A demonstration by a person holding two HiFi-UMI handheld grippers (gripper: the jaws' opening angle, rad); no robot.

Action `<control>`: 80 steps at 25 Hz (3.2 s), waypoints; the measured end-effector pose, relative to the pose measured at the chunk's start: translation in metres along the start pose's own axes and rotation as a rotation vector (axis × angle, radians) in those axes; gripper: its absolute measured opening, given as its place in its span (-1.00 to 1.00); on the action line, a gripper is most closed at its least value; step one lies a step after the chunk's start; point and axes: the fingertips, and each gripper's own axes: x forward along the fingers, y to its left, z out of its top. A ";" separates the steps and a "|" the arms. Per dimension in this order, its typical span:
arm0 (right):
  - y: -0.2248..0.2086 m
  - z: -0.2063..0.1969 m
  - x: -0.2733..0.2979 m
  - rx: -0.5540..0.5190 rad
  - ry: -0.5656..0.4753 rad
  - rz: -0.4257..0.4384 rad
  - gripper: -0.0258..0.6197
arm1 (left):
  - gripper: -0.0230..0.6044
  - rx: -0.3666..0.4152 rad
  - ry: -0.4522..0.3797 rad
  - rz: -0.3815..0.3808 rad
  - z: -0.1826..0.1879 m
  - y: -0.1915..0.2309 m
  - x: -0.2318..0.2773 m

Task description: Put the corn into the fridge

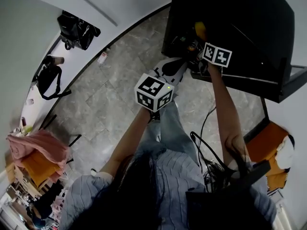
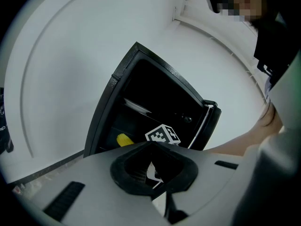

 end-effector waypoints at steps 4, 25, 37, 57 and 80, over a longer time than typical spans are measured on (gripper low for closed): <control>-0.004 -0.001 0.012 -0.045 0.029 -0.012 -0.19 | -0.90 -0.003 0.021 0.003 -0.009 0.000 0.001; -0.022 0.021 0.054 -0.231 0.109 -0.088 -0.19 | -0.90 0.009 0.060 0.016 -0.021 0.006 0.026; -0.029 0.030 0.066 -0.200 0.098 -0.119 -0.19 | -0.90 -0.001 0.078 0.041 -0.034 0.010 0.021; -0.018 0.028 0.069 -0.280 0.090 0.001 -0.08 | -0.90 -0.040 0.098 0.077 -0.051 0.016 0.019; 0.002 0.031 0.016 -0.209 -0.028 0.031 -0.08 | -0.90 -0.037 0.098 0.095 -0.048 0.005 0.001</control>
